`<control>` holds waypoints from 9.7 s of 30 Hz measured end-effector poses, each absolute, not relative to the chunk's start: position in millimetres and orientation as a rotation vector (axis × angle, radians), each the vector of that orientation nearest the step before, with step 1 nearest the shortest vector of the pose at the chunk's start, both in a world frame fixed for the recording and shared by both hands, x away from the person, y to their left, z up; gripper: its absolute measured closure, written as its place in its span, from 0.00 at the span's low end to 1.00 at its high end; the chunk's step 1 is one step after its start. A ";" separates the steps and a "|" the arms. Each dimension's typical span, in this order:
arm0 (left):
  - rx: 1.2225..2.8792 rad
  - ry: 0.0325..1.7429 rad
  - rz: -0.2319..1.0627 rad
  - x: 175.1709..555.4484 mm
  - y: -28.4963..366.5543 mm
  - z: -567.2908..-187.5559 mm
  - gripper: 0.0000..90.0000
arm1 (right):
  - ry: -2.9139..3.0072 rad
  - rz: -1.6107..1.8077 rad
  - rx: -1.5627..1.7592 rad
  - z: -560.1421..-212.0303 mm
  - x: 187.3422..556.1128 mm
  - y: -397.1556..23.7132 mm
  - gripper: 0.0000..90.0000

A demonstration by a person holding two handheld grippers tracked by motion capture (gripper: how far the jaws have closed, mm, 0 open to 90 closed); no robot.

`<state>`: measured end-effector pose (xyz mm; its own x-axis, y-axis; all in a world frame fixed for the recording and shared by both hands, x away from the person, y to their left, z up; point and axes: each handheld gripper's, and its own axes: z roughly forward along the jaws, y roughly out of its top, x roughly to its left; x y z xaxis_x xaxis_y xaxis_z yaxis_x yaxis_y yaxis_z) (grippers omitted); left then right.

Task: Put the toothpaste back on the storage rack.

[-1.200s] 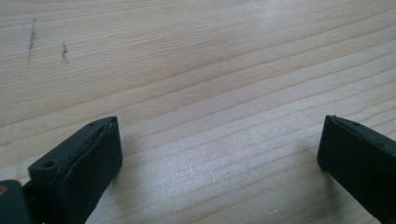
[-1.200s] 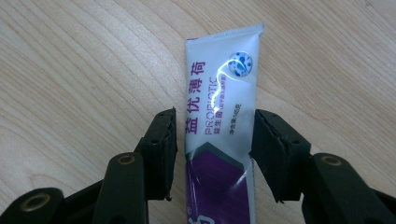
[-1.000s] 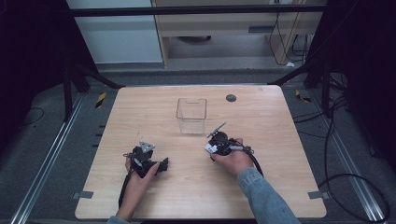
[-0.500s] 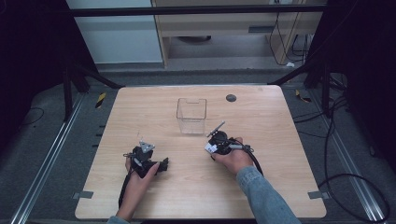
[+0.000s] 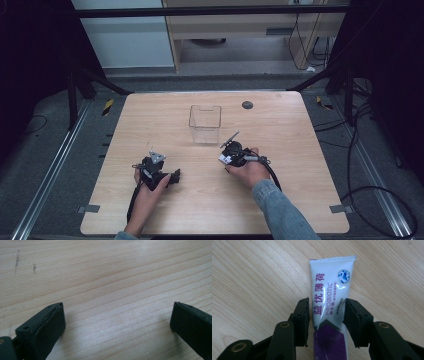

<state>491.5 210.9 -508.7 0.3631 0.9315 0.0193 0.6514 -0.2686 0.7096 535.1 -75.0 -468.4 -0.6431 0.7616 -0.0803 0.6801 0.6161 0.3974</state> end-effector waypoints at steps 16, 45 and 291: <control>2.016 1.366 0.592 491.5 210.9 -508.7 0.00 | 2.619 0.468 1.191 -470.3 540.5 -77.2 0.67; 2.018 1.362 0.589 491.7 210.6 -508.7 0.00 | 2.605 0.518 1.258 -462.6 544.8 -89.8 0.87; 2.022 1.352 0.590 497.9 207.8 -508.7 0.00 | 2.093 1.198 1.078 -346.4 610.6 -34.3 0.93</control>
